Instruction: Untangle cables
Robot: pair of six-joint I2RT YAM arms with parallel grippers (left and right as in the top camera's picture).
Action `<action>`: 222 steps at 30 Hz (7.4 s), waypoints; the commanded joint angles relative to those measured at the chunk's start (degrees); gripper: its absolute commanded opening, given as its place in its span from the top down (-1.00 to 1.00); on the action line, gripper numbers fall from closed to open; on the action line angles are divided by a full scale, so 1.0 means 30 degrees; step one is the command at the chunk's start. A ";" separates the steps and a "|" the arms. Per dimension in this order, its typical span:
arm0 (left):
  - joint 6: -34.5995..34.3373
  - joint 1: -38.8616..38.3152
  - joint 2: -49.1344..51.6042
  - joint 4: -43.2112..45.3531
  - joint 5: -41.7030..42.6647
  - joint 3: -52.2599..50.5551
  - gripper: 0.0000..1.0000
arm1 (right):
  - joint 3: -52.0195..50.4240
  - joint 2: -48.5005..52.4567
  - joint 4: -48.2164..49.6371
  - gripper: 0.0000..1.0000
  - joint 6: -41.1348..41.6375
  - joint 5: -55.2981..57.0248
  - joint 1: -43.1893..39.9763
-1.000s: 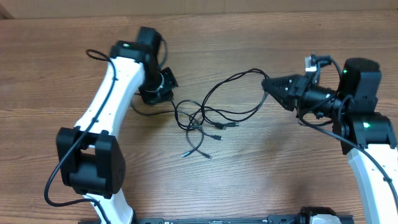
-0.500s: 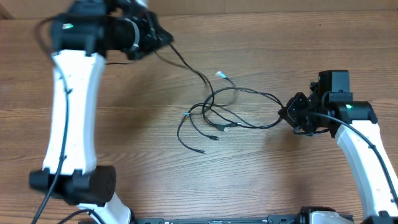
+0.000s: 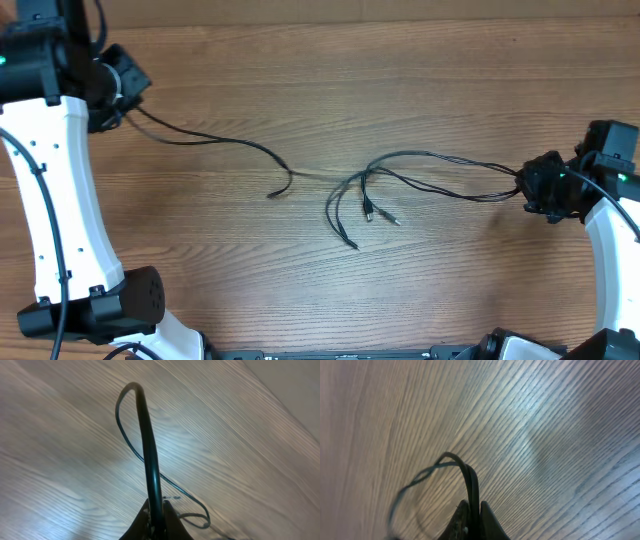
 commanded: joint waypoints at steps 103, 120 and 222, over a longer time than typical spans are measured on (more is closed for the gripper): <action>-0.0852 0.2186 0.8145 2.1711 0.1435 -0.0124 0.74 | -0.0007 0.0736 0.1319 -1.00 -0.0270 -0.2973 0.5523; 0.5093 0.4721 0.9508 1.4877 0.5399 -0.0117 -0.86 | -0.0007 0.0736 0.1319 -1.00 -0.0270 -0.2973 0.5523; 2.0145 -2.0283 1.3274 0.9683 0.3861 -0.0211 -0.53 | 0.6390 -0.0517 -0.3905 -1.00 -0.4590 0.0321 -0.4969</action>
